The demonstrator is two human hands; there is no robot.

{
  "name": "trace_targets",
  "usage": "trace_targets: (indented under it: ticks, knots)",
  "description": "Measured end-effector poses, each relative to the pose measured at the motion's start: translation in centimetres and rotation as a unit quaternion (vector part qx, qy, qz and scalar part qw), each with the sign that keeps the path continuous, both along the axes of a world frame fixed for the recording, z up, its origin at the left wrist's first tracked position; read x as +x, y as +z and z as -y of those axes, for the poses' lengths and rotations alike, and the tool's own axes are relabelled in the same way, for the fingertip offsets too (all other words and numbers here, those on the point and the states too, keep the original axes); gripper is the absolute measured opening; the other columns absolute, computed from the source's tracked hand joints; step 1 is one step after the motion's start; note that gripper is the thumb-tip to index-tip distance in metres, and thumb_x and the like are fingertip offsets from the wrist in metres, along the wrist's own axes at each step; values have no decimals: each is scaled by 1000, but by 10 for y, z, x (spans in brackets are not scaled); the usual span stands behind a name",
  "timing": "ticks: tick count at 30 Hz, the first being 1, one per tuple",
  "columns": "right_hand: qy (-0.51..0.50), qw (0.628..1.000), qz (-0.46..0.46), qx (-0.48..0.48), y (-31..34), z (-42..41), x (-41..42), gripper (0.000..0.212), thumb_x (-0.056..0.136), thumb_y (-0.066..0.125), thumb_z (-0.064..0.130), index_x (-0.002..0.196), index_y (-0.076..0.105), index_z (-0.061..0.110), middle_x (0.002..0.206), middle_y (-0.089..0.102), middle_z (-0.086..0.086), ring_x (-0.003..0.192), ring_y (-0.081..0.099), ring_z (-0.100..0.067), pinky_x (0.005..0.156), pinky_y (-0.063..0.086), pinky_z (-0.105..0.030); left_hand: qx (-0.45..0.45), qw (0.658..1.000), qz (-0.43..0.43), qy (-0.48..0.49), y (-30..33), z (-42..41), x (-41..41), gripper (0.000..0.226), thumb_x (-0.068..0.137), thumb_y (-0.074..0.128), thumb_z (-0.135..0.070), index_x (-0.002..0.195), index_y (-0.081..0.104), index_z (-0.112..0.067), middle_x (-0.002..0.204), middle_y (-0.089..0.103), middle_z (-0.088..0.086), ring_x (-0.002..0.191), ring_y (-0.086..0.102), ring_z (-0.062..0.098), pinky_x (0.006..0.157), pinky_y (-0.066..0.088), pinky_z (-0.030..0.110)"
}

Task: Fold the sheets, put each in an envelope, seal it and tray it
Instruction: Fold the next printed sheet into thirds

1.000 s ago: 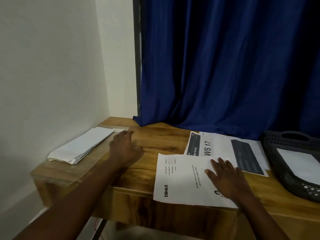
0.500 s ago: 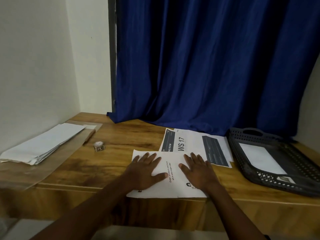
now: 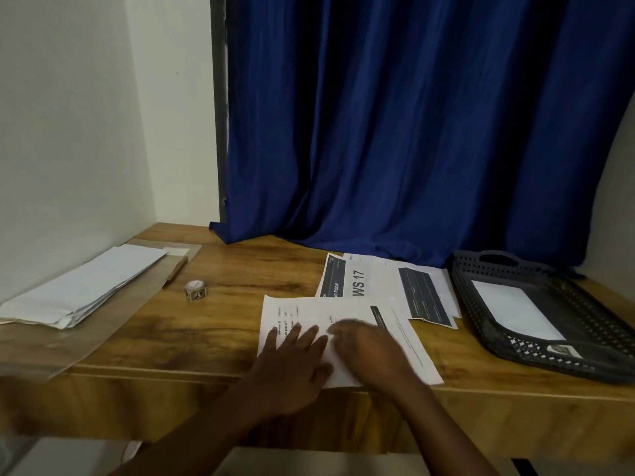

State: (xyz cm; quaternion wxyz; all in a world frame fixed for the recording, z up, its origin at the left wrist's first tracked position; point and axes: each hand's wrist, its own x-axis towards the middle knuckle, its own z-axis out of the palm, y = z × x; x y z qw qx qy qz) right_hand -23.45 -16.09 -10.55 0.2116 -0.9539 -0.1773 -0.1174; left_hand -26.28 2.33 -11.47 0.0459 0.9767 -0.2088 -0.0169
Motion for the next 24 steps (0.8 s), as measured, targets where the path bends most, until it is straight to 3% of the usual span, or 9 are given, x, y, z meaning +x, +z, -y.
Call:
trace_targets:
  ticks: [2,6,9,12,14,16,20,24]
  knots:
    - [4,999,-20,-38,-11,-10,-2,44,102,43,41,145,52,31,153,49,7,141,44,-13,120,32,-37,-13,1000,6,9,-6,-4,6,62,104,18,-53,161,4,-32,170,-4,-7,156,-9,19,123,-8,52]
    - [-24,998,-32,-50,-17,-14,4,49,105,36,45,152,41,32,163,35,6,152,25,-14,126,15,-43,-59,997,25,41,-3,-16,26,60,100,21,-53,158,21,-37,169,6,-8,156,-1,21,123,-3,54]
    - [-17,997,-24,-69,-11,-25,2,51,107,27,47,155,33,32,166,25,6,155,15,-15,126,5,-44,-61,996,47,37,-4,-15,31,86,85,-5,-70,159,19,-33,169,6,-7,156,0,20,124,0,51]
    - [9,995,-62,-84,-15,-27,-3,82,90,-4,69,160,22,32,169,14,5,157,6,-15,126,1,-42,-22,998,47,26,-12,-16,32,119,61,-37,-78,161,10,-31,170,2,-5,157,-2,21,124,0,49]
    - [-1,993,-72,-99,-17,-16,-2,102,73,-15,74,161,16,33,170,8,7,157,1,-14,125,-1,-41,-16,998,50,30,-15,-19,34,110,65,-29,-73,161,5,-31,169,0,-6,156,-3,19,124,-2,47]
    - [-16,990,-79,-119,-18,-2,-2,103,71,-14,77,161,11,34,170,3,8,157,-2,-16,125,0,-43,-12,998,49,30,-14,-22,35,103,70,-22,-72,161,4,-31,169,-2,-5,156,-4,19,125,-2,47]
    - [-83,982,-108,-131,-18,41,3,93,80,-8,77,161,4,33,170,-2,6,157,-5,-19,125,0,-49,-4,998,51,31,-13,-25,34,108,67,-25,-75,161,5,-30,170,-1,-4,156,-3,20,125,0,48]
    - [-188,969,-111,-113,-23,79,5,81,96,12,71,162,10,23,170,7,-1,157,2,-22,126,7,-51,-8,998,51,31,-13,-24,32,105,70,-22,-74,161,4,-31,170,-2,-5,156,-4,19,125,-2,47]
